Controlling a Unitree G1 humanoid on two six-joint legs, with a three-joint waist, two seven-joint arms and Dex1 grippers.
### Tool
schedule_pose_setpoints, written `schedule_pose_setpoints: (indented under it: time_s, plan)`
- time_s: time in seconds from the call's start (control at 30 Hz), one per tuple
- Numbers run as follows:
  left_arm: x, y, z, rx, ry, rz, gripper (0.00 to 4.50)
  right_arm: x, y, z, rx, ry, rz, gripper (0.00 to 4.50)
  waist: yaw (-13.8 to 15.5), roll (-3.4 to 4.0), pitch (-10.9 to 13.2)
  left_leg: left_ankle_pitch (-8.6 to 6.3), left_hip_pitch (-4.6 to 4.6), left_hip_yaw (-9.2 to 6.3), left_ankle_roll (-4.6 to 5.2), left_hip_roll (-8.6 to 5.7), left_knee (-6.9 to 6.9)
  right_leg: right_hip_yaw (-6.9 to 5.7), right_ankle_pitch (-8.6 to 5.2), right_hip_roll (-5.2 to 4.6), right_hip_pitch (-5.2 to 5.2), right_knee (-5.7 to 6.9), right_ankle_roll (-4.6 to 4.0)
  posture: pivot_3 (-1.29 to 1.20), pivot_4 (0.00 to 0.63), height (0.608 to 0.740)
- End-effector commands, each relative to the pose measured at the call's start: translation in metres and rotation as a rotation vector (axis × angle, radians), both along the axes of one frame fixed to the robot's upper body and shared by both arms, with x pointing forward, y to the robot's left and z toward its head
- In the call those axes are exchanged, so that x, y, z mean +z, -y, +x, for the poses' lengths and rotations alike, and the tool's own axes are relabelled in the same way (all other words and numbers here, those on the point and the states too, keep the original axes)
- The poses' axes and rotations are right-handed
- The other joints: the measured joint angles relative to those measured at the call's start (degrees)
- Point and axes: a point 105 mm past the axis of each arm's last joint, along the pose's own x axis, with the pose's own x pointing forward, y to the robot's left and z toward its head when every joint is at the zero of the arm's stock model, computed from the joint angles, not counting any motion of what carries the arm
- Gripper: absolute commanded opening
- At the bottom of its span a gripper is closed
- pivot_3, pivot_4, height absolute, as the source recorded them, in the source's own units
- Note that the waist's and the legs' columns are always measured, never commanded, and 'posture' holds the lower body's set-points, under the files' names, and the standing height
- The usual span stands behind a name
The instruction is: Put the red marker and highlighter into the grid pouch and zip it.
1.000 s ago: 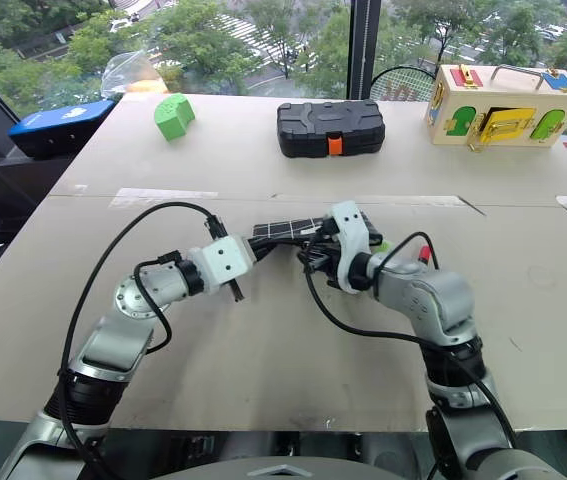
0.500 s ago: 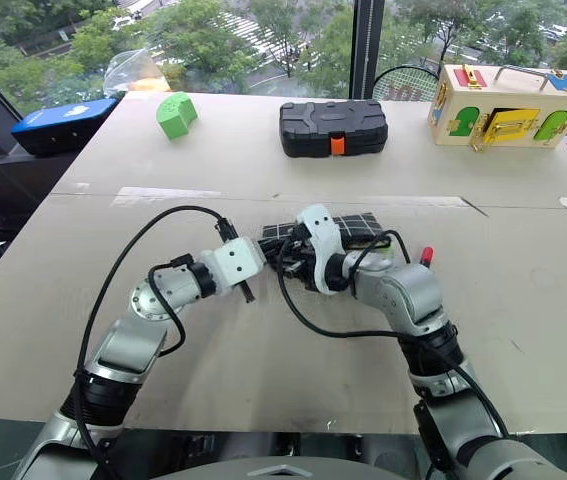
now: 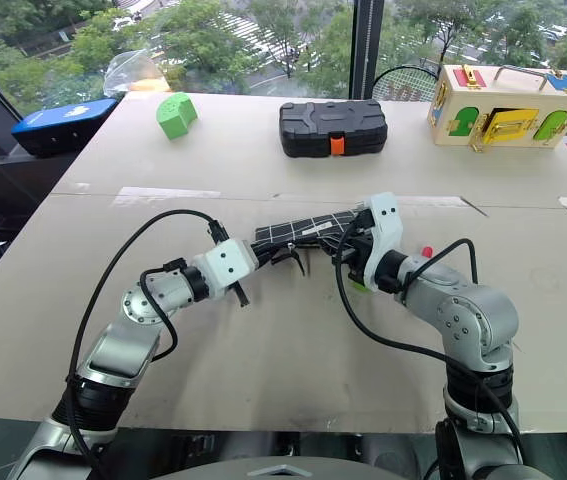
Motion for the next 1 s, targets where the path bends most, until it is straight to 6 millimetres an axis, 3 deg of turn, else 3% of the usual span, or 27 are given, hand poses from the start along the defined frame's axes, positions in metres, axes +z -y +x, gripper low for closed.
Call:
schedule_pose_setpoints:
  time_s: [0.03,0.17,0.33,0.43,0.5,0.57,0.67,0.73,0.83,1.0]
  plan:
    - [0.012,0.002,-0.001,-0.024,0.048,-0.017,0.00,-0.004,0.004,0.013,-0.075,-0.004,-0.025,0.15,-0.02,0.00,0.00,0.03,0.00,0.00,-0.05,0.00,0.00,0.00,0.00,0.00,0.00,-0.01,0.00,0.00,0.150,0.740]
    - [0.015,0.003,0.001,-0.014,0.044,-0.037,0.00,-0.015,0.001,0.019,-0.082,-0.023,-0.068,0.15,-0.07,0.01,0.01,0.08,0.00,0.00,-0.13,-0.01,-0.02,0.00,0.00,0.01,0.00,-0.01,0.00,0.00,0.150,0.740]
    - [0.015,0.004,0.000,-0.026,0.033,-0.037,0.00,-0.009,0.001,0.025,-0.100,0.051,-0.128,0.15,-0.11,0.01,0.01,0.09,0.00,0.00,-0.15,-0.01,-0.09,0.00,0.00,0.02,-0.01,-0.02,0.01,0.00,0.150,0.740]
    - [0.010,0.006,-0.004,-0.045,0.007,-0.037,0.00,-0.013,-0.010,0.029,-0.027,0.299,-0.430,0.15,-0.17,0.06,0.05,0.09,0.00,0.00,-0.15,-0.01,-0.09,0.00,0.00,0.02,-0.01,-0.03,0.01,0.00,0.150,0.740]
    - [0.009,0.007,-0.005,-0.049,-0.004,-0.037,0.00,-0.024,-0.020,0.030,0.092,0.568,-0.759,0.15,-0.35,0.17,0.13,0.08,0.03,0.04,-0.14,-0.05,-0.12,0.04,-0.04,0.01,-0.03,-0.17,0.03,0.00,0.150,0.740]
    - [0.009,0.007,-0.004,-0.051,-0.008,-0.037,0.00,-0.035,-0.027,0.029,0.249,0.694,-0.935,0.15,-0.36,0.15,0.13,0.10,0.05,0.08,-0.16,-0.04,-0.18,0.07,-0.24,0.02,-0.04,-0.23,-0.01,0.00,0.150,0.740]
    - [0.011,0.006,0.000,-0.049,-0.005,-0.030,0.00,-0.033,-0.029,0.037,0.337,0.793,-1.073,0.15,-0.28,0.11,0.18,0.19,0.05,0.12,-0.30,0.02,-0.21,0.07,-0.02,0.09,-0.04,-0.22,0.03,0.00,0.150,0.740]
    - [0.011,0.005,0.000,-0.046,-0.002,-0.022,0.00,-0.033,-0.029,0.035,0.384,0.771,-1.070,0.15,-0.12,0.08,0.18,0.20,0.04,0.13,-0.32,0.03,-0.21,0.06,-0.01,0.10,-0.04,-0.21,0.03,0.00,0.150,0.740]
    - [0.010,0.001,0.002,-0.029,-0.001,-0.016,0.00,-0.031,-0.026,0.033,0.397,0.764,-1.083,1.25,-0.02,0.02,0.16,0.20,0.04,0.15,-0.31,0.03,-0.19,0.06,-0.01,0.08,-0.01,-0.24,0.03,0.00,0.150,0.740]
    - [0.010,-0.004,0.002,-0.012,-0.001,-0.012,0.00,-0.027,-0.017,0.035,0.360,0.783,-1.120,3.57,-0.07,0.02,0.16,0.20,0.04,0.18,-0.32,0.03,-0.19,0.06,-0.01,0.05,-0.02,-0.25,0.03,0.00,0.150,0.740]
